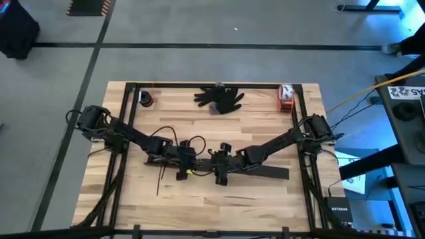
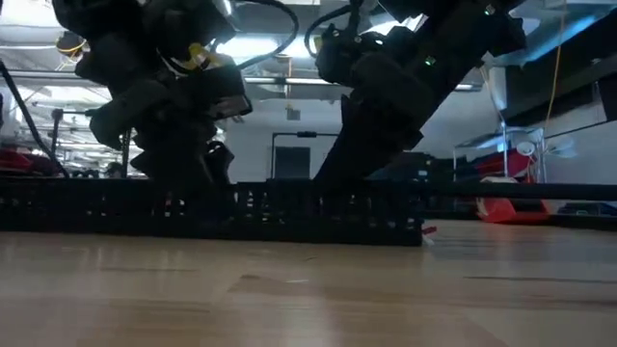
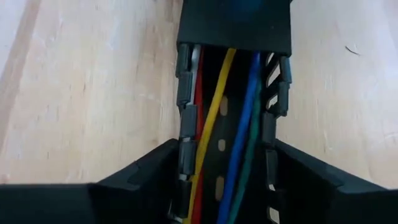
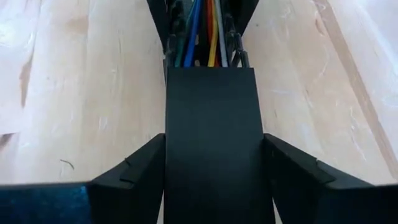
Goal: Ziptie cables
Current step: Close the cable duct
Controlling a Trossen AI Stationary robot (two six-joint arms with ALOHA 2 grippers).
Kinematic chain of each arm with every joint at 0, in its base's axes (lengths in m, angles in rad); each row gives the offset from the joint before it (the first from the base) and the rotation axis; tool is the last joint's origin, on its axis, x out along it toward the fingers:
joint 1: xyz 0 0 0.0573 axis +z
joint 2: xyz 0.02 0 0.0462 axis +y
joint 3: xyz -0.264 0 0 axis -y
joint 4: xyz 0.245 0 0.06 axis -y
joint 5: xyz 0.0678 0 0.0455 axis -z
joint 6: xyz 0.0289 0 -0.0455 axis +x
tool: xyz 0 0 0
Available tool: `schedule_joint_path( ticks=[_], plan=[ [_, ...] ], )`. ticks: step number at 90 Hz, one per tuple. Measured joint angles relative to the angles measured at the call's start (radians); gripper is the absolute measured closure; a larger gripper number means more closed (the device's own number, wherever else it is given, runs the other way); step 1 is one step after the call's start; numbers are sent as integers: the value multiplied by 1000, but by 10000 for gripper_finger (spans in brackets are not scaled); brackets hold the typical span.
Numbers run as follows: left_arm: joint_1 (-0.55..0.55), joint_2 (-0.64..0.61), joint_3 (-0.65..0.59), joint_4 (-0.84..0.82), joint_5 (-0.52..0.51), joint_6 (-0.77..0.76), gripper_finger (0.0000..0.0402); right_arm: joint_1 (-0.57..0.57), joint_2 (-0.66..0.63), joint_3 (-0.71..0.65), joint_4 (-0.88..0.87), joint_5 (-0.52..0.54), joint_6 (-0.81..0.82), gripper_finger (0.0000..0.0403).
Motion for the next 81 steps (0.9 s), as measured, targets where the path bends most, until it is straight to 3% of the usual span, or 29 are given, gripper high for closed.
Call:
schedule_joint_path(
  ticks=[43, 81],
  plan=[
    [39, -2, 0, 5, 72, -24, 178, -1, -1, 0, -11, -3, -2, 178],
    [39, -5, 3, -28, 73, 19, 178, -2, -1, 0, -9, 4, 4, 178]
  ],
)
